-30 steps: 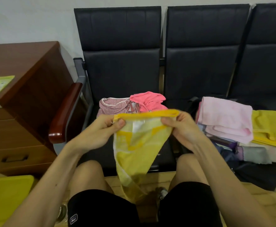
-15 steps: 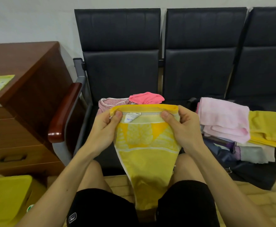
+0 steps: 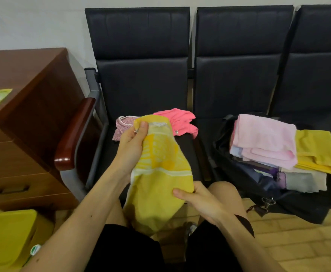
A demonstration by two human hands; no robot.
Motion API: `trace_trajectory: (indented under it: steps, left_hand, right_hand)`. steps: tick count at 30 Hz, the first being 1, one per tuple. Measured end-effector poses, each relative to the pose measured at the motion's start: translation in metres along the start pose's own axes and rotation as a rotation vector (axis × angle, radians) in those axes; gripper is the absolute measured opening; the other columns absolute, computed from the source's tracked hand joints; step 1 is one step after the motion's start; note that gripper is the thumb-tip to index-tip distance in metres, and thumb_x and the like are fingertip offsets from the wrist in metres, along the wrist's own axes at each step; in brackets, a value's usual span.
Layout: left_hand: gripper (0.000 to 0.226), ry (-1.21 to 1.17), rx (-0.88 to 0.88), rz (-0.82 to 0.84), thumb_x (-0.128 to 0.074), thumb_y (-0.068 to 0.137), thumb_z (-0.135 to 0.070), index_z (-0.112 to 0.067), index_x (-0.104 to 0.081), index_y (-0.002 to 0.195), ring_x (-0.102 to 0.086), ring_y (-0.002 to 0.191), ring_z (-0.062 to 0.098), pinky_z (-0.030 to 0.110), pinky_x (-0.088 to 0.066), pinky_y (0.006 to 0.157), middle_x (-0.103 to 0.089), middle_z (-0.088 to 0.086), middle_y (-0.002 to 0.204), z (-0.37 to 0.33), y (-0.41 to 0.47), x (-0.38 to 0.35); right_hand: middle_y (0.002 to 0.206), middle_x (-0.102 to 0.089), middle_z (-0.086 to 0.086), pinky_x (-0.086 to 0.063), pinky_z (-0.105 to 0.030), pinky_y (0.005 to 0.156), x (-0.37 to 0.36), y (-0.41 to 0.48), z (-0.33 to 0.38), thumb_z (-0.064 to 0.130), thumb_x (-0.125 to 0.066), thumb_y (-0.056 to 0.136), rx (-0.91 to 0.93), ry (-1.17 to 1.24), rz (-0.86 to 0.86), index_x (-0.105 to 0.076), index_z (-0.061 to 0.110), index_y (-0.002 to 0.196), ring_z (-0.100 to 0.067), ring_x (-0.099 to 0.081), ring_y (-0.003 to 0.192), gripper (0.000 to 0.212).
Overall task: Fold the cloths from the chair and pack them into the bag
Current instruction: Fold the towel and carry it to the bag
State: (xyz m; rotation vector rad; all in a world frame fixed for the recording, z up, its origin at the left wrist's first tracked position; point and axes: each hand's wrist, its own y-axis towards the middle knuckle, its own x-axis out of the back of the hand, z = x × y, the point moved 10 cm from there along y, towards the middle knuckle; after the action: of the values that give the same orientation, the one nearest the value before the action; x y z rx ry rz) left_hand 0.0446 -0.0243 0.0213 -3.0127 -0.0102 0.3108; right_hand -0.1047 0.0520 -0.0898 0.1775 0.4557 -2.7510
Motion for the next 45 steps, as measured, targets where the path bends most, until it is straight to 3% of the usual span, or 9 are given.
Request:
trace_trajectory:
  steps: [4,10,14,18,21,25,29,36,45]
  left_hand:
    - [0.033,0.029,0.118,-0.115,-0.054,0.099,-0.039,-0.011,-0.069,0.106,-0.075,0.087,0.025,0.034,-0.061,0.070,-0.076,0.009,0.095,0.011,0.008,0.027]
    - [0.033,0.021,0.232,-0.218,-0.056,0.100,-0.033,-0.005,-0.065,0.116,-0.074,0.080,0.022,0.031,-0.060,0.062,-0.074,0.013,0.097,0.032,0.019,0.063]
    - [0.042,-0.166,0.428,-0.162,-0.052,0.100,-0.041,-0.008,-0.065,0.121,-0.075,0.089,0.026,0.034,-0.058,0.067,-0.074,0.016,0.106,0.070,0.009,0.057]
    - [0.054,-0.409,0.450,0.001,-0.044,0.097,-0.051,-0.011,-0.079,0.096,-0.075,0.089,0.024,0.040,-0.050,0.086,-0.076,0.012,0.098,0.086,-0.002,0.027]
    - [0.063,-0.520,0.412,0.108,-0.038,0.094,-0.059,-0.014,-0.082,0.091,-0.074,0.096,0.025,0.039,-0.060,0.080,-0.075,0.011,0.108,0.086,-0.018,0.009]
    - [0.082,-0.526,0.400,0.279,-0.076,0.060,-0.071,-0.010,-0.074,0.115,-0.064,0.117,0.035,0.047,-0.059,0.085,-0.065,0.019,0.129,0.089,-0.033,-0.001]
    - [0.093,-0.345,0.349,0.339,-0.092,0.025,-0.067,-0.011,-0.081,0.098,-0.072,0.101,0.027,0.034,-0.061,0.072,-0.073,0.014,0.113,0.086,-0.040,-0.005]
    - [0.035,0.109,0.129,0.199,-0.072,0.079,-0.016,-0.012,-0.070,0.114,-0.072,0.102,0.023,0.032,-0.059,0.083,-0.075,0.006,0.110,0.078,-0.034,0.013]
    - [0.016,0.243,-0.037,0.039,-0.062,0.091,-0.019,-0.014,-0.074,0.100,-0.074,0.089,0.018,0.022,-0.058,0.071,-0.078,0.000,0.095,0.073,-0.029,0.031]
  right_hand:
    - [0.117,-0.072,-0.009,-0.046,-0.046,0.106,-0.005,0.001,0.001,0.040,-0.072,0.084,-0.012,0.003,0.053,-0.076,0.015,0.108,-0.025,-0.067,0.113,0.035]
    - [0.114,-0.073,-0.007,-0.056,-0.030,0.086,-0.024,-0.007,0.030,0.039,-0.093,0.059,-0.042,0.327,0.228,-0.079,0.020,0.105,-0.019,-0.070,0.106,0.052]
    - [0.106,-0.075,-0.011,-0.059,-0.031,0.072,-0.024,-0.009,0.051,0.039,-0.099,0.038,-0.038,0.488,0.157,-0.081,0.015,0.094,-0.022,-0.073,0.096,0.063]
    - [0.115,-0.071,-0.016,-0.059,-0.036,0.078,-0.020,-0.001,0.072,0.039,-0.098,0.045,0.002,0.564,0.128,-0.078,0.009,0.102,-0.027,-0.071,0.104,0.068]
    - [0.122,-0.068,-0.019,-0.059,-0.040,0.082,-0.013,0.005,0.087,0.035,-0.092,0.057,0.037,0.611,0.078,-0.072,0.006,0.115,-0.030,-0.068,0.109,0.068]
    - [0.125,-0.067,-0.016,-0.059,-0.040,0.085,0.003,0.012,0.100,0.033,-0.066,0.081,0.037,0.598,-0.059,-0.058,0.009,0.132,-0.029,-0.067,0.112,0.057]
    - [0.120,-0.070,-0.014,-0.060,-0.038,0.082,0.003,0.014,0.107,0.033,-0.066,0.078,0.029,0.600,-0.077,-0.062,0.009,0.129,-0.027,-0.069,0.109,0.056]
    - [0.112,-0.072,-0.001,-0.058,-0.031,0.087,0.004,0.013,0.100,0.003,-0.055,0.097,0.151,0.121,-0.156,-0.060,0.024,0.114,-0.015,-0.069,0.104,0.027]
    - [0.117,-0.070,-0.001,-0.057,-0.036,0.093,0.024,0.009,0.099,0.013,-0.052,0.101,0.176,0.036,-0.273,-0.057,0.024,0.121,-0.015,-0.069,0.105,0.023]
